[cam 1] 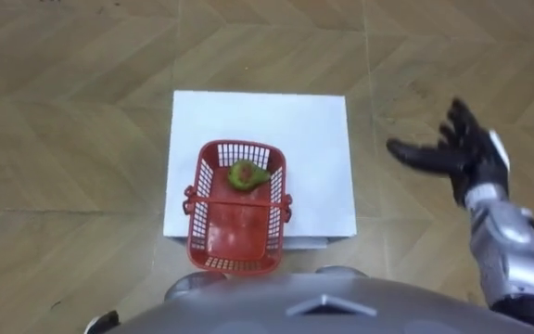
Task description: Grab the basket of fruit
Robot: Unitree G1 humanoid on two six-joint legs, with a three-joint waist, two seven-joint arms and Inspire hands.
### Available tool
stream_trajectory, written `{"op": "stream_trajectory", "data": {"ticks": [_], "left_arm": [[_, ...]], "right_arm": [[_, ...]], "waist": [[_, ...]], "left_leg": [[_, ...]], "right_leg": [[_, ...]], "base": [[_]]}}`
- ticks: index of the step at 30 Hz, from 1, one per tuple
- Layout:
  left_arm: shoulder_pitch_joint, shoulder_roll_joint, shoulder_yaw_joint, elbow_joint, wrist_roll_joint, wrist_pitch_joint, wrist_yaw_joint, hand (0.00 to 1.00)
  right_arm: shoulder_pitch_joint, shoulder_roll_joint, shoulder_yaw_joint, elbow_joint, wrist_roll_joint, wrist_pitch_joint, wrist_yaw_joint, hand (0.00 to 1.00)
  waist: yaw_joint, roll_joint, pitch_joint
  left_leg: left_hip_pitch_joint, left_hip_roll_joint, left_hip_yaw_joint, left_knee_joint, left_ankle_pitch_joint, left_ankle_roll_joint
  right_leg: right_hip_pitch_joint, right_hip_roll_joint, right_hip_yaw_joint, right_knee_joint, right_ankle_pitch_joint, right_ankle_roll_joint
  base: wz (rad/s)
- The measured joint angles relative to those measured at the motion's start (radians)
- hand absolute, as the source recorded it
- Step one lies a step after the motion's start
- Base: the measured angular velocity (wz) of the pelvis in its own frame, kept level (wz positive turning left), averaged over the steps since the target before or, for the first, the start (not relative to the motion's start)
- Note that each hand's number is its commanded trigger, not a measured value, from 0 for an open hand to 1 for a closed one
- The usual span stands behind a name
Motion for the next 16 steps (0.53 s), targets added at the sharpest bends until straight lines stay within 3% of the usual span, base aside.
{"op": "stream_trajectory", "data": {"ticks": [6,13,16], "left_arm": [[-0.001,-0.001,-0.002,0.005,0.001,0.011,0.019,0.0],[-0.002,-0.012,0.0,0.005,0.048,0.066,-0.002,0.0],[-0.002,-0.027,-0.003,0.005,0.049,0.086,-0.012,0.0]], "right_arm": [[-0.009,0.008,0.001,0.349,-0.025,-0.009,-0.045,0.0],[-0.047,0.045,0.007,0.566,-0.096,0.009,-0.032,0.0],[-0.068,0.049,0.035,0.622,-0.137,0.038,-0.015,0.0]], "waist": [[-0.001,-0.003,0.0077],[0.003,-0.005,0.0119],[0.008,0.0,0.013]], "left_leg": [[0.008,0.001,0.002,-0.007,0.0,0.0],[0.018,-0.001,-0.011,-0.008,0.0,0.0],[0.024,-0.002,-0.015,-0.012,0.0,0.0]], "right_leg": [[0.002,0.003,0.01,0.001,0.0,0.001],[0.023,0.004,-0.003,-0.009,0.0,0.001],[0.03,0.004,-0.004,-0.016,0.0,0.001]], "base": [[-0.01],[0.05],[0.02]]}}
